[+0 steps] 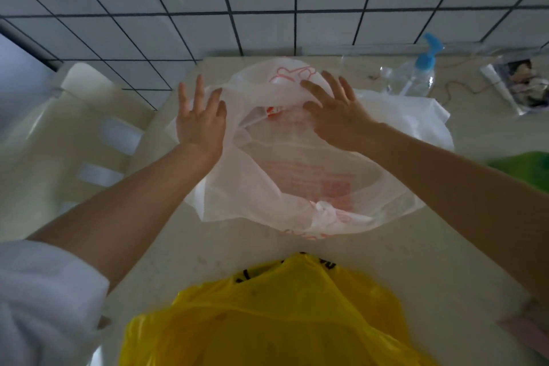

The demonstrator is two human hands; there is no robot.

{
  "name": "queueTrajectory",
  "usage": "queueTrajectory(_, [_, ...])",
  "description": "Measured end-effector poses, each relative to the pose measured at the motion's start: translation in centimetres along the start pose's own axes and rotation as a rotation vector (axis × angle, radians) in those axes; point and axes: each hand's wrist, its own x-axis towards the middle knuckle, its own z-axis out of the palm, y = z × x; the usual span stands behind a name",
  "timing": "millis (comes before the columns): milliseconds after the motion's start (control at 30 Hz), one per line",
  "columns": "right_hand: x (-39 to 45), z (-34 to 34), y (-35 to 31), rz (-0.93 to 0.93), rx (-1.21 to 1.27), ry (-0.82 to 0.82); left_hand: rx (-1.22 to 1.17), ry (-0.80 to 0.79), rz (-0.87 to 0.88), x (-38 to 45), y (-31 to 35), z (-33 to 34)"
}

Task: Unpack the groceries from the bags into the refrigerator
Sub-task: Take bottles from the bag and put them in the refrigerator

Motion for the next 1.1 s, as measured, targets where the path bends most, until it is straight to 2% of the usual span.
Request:
queueTrajectory(133, [2.5, -0.6, 0.2, 0.074, 0.076, 0.032, 0.029, -0.009, -0.095, 1.2, -1.0, 1.5])
queueTrajectory(233, [4.3, -0.8, 0.2, 0.086, 0.117, 0.034, -0.007, -0.063, -0.038, 2.5, -1.7, 2.7])
queueTrajectory(367, [6.2, 0.0, 0.3, 0.083, 0.222, -0.054, -0.234, -0.276, -0.019, 3.3, -1.9, 5.3])
queueTrajectory(500, [7.2, 1.1, 0.4, 0.071, 0.215, -0.116, -0.387, -0.507, -0.213, 2.2, -2.3, 6.7])
queueTrajectory(533, [7.3, 1.2, 0.3, 0.067, 0.201, -0.124, -0.43, -0.465, -0.269, 1.7, -2.4, 6.5])
queueTrajectory(567, [7.4, 1.3, 0.1, 0.059, 0.188, -0.133, -0.441, -0.337, -0.289, 1.2, -2.3, 6.4])
queueTrajectory(633, [7.5, 1.2, -0.7, 0.039, 0.181, -0.151, -0.383, 0.099, -0.197, 0.0, -1.8, 6.1])
queueTrajectory(700, [7.2, 1.1, -2.0, 0.006, 0.143, -0.166, -0.377, 0.45, 0.051, -1.2, -0.4, 6.0])
queueTrajectory(767, [6.5, 1.0, -3.3, -0.054, 0.078, -0.145, -0.468, 0.571, 0.356, -2.2, 1.2, 5.9])
queueTrajectory(833, [5.3, 0.9, -4.4, -0.127, 0.062, -0.116, -0.618, 0.486, 0.567, -2.9, 2.7, 5.5])
queueTrajectory(900, [3.6, 0.9, -5.3, -0.202, 0.044, -0.115, -0.687, 0.364, 0.615, -3.8, 3.6, 5.2])
queueTrajectory(1033, [-1.2, 1.6, -6.6, -0.263, 0.101, -0.168, -0.628, 0.164, 0.544, -5.3, 3.4, 4.4])
queueTrajectory(1100, [-3.5, 2.3, -7.0, -0.302, 0.104, -0.183, -0.615, 0.146, 0.452, -5.5, 3.0, 3.8])
